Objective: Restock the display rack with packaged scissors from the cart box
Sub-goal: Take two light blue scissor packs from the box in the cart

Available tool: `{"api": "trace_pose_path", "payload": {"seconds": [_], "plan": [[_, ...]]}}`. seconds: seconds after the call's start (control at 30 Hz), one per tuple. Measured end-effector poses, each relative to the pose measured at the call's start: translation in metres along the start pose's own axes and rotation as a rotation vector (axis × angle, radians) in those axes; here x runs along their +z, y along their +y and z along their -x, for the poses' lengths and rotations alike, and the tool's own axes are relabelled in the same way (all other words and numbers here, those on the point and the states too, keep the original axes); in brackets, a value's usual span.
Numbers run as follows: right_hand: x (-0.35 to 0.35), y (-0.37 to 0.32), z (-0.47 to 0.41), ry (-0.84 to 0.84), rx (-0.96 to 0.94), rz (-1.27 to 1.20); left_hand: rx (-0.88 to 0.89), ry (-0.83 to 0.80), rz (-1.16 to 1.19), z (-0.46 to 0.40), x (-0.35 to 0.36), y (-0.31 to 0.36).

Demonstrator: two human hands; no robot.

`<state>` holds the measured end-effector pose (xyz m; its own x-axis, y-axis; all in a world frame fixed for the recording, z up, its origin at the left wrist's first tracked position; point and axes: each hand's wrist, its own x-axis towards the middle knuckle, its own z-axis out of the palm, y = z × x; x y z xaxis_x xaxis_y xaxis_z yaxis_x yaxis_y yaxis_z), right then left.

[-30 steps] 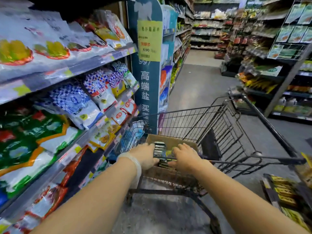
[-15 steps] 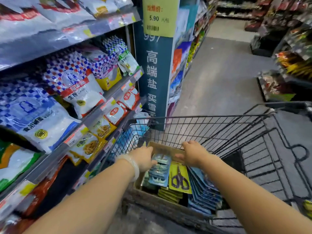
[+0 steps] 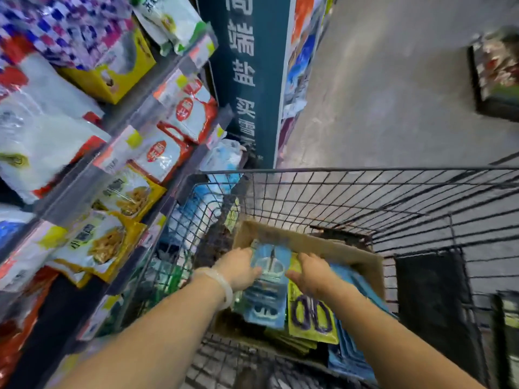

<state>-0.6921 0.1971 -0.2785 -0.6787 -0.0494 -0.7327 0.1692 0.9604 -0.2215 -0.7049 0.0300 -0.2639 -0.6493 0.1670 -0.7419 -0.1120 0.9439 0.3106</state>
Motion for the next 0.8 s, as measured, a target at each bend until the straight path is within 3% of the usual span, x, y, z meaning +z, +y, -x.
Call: {"api": "trace_pose_path", "payload": {"seconds": [0.2, 0.53, 0.7, 0.8], "plan": [[0.013, -0.007, -0.047, -0.02, 0.182, -0.382, -0.093, 0.003, 0.186, -0.048, 0.007, -0.003], [0.032, -0.013, -0.063, -0.106, 0.399, -0.737, -0.29, -0.041, 0.464, -0.065, 0.022, -0.012], [0.03, -0.018, -0.051, -0.158, 0.283, -0.912, -0.374, -0.139, 1.012, -0.05, 0.015, -0.026], [0.025, -0.027, -0.039, -0.14, 0.177, -0.916, -0.359, -0.15, 1.181, -0.038, 0.01, -0.033]]}}
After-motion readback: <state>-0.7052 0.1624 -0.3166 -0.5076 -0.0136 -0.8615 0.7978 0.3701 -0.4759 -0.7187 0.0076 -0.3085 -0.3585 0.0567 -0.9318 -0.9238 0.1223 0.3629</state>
